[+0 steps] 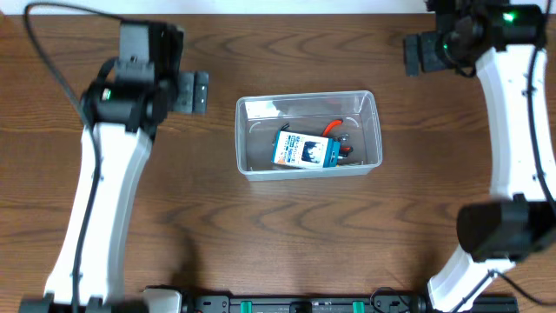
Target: Pack container
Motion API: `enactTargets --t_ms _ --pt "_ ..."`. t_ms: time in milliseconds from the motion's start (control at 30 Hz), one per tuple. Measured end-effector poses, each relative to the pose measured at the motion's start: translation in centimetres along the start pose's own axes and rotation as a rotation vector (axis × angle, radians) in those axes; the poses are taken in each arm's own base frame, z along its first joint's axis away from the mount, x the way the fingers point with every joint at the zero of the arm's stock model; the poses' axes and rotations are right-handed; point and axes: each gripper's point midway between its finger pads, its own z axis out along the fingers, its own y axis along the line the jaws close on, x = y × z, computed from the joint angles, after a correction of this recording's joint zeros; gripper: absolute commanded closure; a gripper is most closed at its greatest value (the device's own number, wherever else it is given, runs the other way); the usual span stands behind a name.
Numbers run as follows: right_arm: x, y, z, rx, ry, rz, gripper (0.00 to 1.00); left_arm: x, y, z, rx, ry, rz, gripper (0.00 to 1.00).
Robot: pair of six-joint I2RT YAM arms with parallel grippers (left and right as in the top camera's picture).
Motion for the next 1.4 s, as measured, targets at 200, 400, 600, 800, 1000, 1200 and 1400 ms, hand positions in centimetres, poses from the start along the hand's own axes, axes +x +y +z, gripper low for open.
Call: enactTargets --t_ms 200,400,600,800,1000,1200,1400 --pt "3.7 -0.1 -3.2 0.026 -0.086 0.025 0.01 3.1 -0.6 -4.0 0.015 -0.146 0.001 0.02" --pt "12.6 1.7 -1.6 0.025 -0.118 0.031 0.01 8.1 -1.7 -6.7 0.046 -0.282 0.02 0.02" --pt "20.6 3.6 -2.9 0.017 -0.241 0.036 0.01 13.7 -1.0 -9.3 0.027 -0.444 0.005 0.02" --pt "24.0 3.1 -4.5 0.028 -0.347 0.078 0.01 15.6 -0.3 -10.7 0.011 -0.54 -0.021 0.02" --pt "25.6 2.9 -5.1 0.031 -0.336 0.087 0.01 15.6 -0.1 -11.1 0.007 -0.562 -0.028 0.02" --pt "26.8 2.9 -4.7 0.034 -0.283 0.084 0.01 15.6 -0.1 -11.1 0.005 -0.562 -0.028 0.02" --pt "27.4 2.9 -4.5 0.037 -0.259 0.082 0.01 15.6 -0.1 -11.1 0.004 -0.561 -0.028 0.02"
